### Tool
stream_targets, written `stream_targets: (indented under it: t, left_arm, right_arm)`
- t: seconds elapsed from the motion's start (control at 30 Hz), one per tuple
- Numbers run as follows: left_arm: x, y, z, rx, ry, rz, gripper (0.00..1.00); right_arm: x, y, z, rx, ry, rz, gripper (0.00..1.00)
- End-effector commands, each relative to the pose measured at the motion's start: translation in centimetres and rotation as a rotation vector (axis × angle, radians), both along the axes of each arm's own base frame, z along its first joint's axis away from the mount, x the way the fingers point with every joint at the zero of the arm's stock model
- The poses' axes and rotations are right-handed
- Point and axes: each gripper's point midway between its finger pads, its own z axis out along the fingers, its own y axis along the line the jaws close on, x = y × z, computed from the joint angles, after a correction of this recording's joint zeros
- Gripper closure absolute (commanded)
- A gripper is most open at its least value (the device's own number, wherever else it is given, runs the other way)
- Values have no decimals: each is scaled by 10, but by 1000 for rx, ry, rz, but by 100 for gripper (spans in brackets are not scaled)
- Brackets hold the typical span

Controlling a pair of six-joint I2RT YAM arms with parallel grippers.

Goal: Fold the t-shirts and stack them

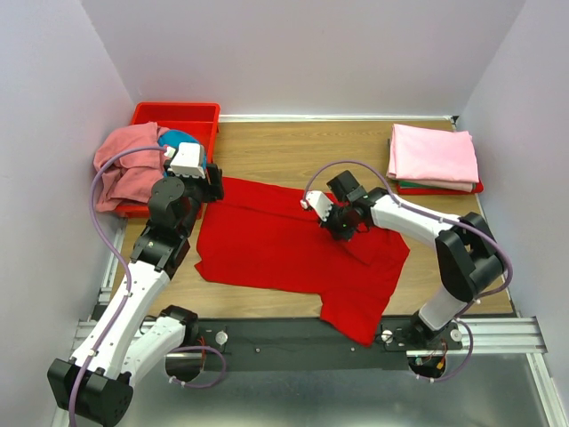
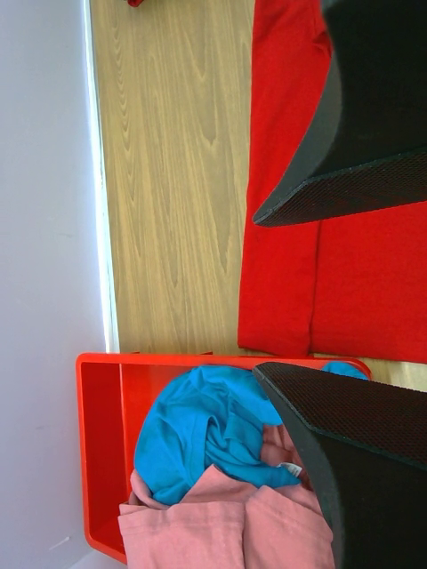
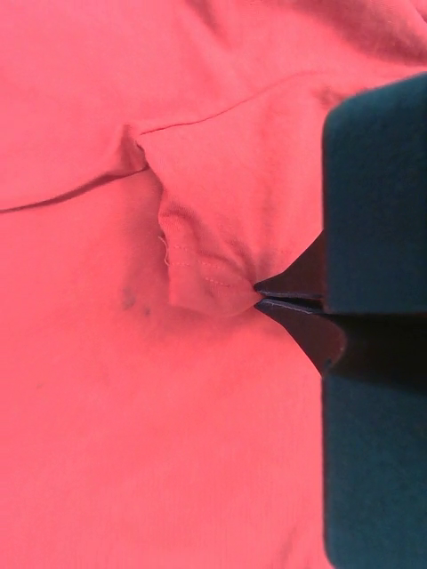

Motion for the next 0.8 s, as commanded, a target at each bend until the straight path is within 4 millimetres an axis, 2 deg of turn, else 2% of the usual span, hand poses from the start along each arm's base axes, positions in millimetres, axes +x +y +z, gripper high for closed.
stream_targets:
  t: [0.0, 0.4, 0.53, 0.63, 0.7, 0.77]
  left_arm:
    - [1, 0, 3, -1, -20, 5, 29]
    - [1, 0, 3, -1, -20, 2, 30]
    - [1, 0, 3, 0, -20, 2, 29]
    - [1, 0, 3, 2, -20, 2, 29]
    - [0, 0, 4, 1, -23, 3, 29]
    - [0, 0, 4, 1, -23, 3, 29]
  right_arm:
    - [-14, 20, 18, 79, 46, 56, 100]
    - [-21, 37, 15, 100, 117, 94, 99]
    - [-18, 37, 12, 85, 114, 81, 87]
    - [-15, 40, 11, 89, 120, 73, 81]
    - [-12, 43, 15, 93, 116, 67, 68]
    - [-8, 41, 20, 83, 94, 62, 62]
